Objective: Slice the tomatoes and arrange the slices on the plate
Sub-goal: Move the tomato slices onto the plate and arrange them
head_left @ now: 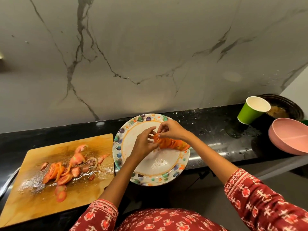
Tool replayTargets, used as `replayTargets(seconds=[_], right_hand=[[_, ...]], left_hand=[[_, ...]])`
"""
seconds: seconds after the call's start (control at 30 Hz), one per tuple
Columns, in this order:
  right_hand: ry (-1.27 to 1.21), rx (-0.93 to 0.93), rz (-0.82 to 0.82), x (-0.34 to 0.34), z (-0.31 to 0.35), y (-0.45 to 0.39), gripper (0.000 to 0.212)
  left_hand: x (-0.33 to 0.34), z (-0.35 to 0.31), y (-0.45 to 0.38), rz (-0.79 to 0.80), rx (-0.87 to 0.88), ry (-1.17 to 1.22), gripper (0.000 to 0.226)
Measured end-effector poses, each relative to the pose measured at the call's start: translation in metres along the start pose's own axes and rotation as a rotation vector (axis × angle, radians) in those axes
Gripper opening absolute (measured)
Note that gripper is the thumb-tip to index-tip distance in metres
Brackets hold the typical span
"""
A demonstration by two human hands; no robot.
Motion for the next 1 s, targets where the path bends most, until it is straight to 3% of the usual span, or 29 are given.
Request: replayTargets(seconds=[0.17,0.37,0.6,0.87,1.0], right_hand=[[-0.019,0.090,-0.053,-0.007,-0.010,-0.003,0.005],[0.077,0.064,-0.031,0.005,-0.007,-0.008,0.007],[0.257,0.012,-0.143,0.013,-0.010,-0.012,0.010],[0.164,0.018,-0.194,-0.007,-0.023,-0.007,0.026],[0.116,0.035,-0.216,-0.012,-0.027,-0.004,0.027]], left_hand=[[0.006,0.010,0.002,0.015,-0.078,-0.021,0.069],[0.005,0.026,0.005,0.042,-0.178,-0.043,0.059],[0.007,0.024,0.003,0.075,-0.163,0.002,0.062],[0.021,0.011,0.006,0.101,-0.067,-0.163,0.066],[0.021,0.008,0.002,0.069,-0.039,-0.202,0.055]])
Point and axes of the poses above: each hand's wrist, its own y-axis away from the middle knuckle, its own x-axis out of the palm, z = x × y, the point moved 7 cm from there along -y, towards the middle knuckle, and after that the axes turned 10 degrees about x, right-handed, at the moved point
